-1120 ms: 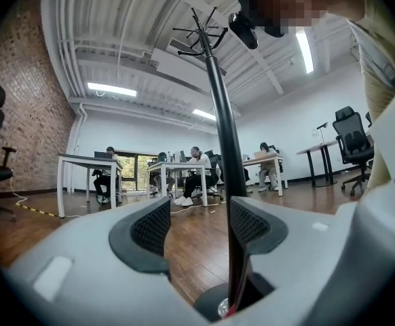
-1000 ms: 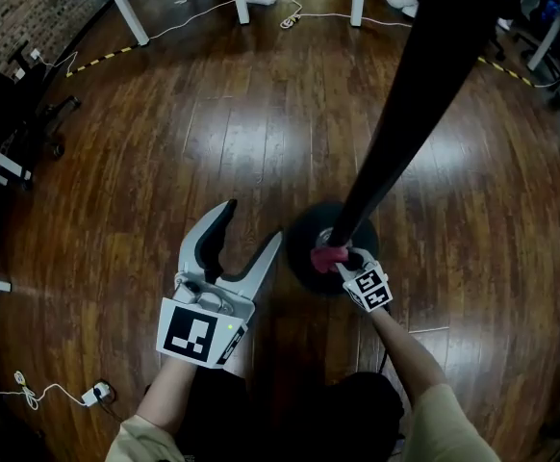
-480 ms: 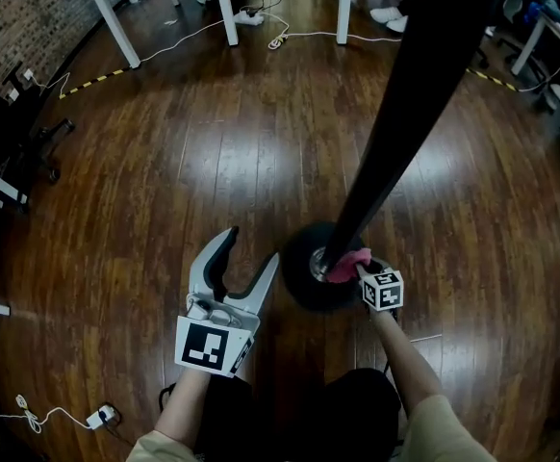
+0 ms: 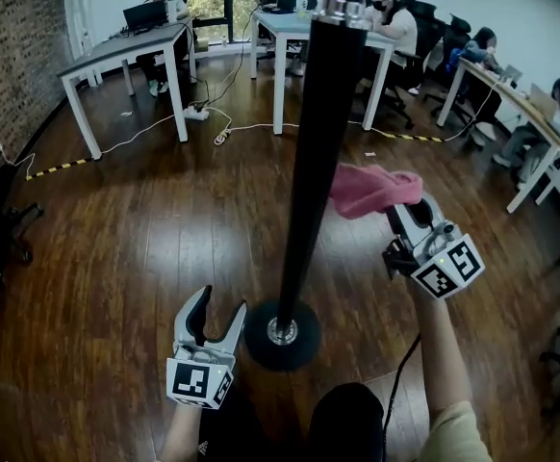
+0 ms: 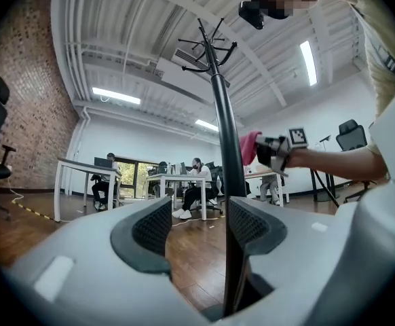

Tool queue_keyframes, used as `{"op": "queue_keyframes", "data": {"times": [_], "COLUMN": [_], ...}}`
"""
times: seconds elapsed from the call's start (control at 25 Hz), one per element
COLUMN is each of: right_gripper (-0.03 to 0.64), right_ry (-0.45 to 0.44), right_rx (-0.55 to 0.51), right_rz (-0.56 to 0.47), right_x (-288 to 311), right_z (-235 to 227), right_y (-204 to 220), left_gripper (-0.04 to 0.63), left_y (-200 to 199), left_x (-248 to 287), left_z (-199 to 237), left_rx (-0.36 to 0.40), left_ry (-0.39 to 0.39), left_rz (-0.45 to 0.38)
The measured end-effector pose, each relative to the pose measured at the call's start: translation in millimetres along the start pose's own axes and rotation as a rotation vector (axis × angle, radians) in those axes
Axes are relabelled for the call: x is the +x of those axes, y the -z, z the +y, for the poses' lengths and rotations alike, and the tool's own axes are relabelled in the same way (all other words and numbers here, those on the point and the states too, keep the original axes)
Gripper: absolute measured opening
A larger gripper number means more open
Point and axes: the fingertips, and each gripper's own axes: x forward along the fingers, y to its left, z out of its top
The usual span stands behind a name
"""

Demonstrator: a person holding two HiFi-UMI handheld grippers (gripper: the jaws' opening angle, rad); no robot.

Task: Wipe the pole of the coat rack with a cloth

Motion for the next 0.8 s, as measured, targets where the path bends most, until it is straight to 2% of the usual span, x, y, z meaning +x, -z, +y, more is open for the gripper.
{"op": "queue_keyframes", "data": {"times": [0.16, 0.24, 0.32, 0.44, 0.52, 0.8], "right_gripper": [0.060, 0.060, 0.060, 0.060, 0.055, 0.051], "right_ry": [-0.094, -0.155, -0.207, -0.291, -0.315, -0.338], "right_rx": [-0.067, -0.125, -0.149, -0.116, -0.090, -0.023], "right_rz": [-0.155, -0.182, -0.174, -0.146, -0.143, 0.030], "right_x": [54, 83, 106, 118, 113, 62], "right_z": [12, 25, 34, 47, 54, 70], "right_y": [-128, -168, -185, -181, -166, -29], "left_gripper": [0.258, 0.258, 0.258, 0.258, 0.256, 0.250], "left_y": [-15, -25, -30, -29, -22, 19], "left_x": [5, 6, 7, 5, 2, -3], "left_z": [-13, -15, -16, -21, -16, -5], "left_rx": [-0.009, -0.002, 0.002, -0.002, -0.013, -0.050], "left_ry": [0.014, 0.027, 0.027, 0.008, -0.010, -0.037], "left_rz": [-0.022, -0.030, -0.032, -0.034, -0.025, 0.037]}}
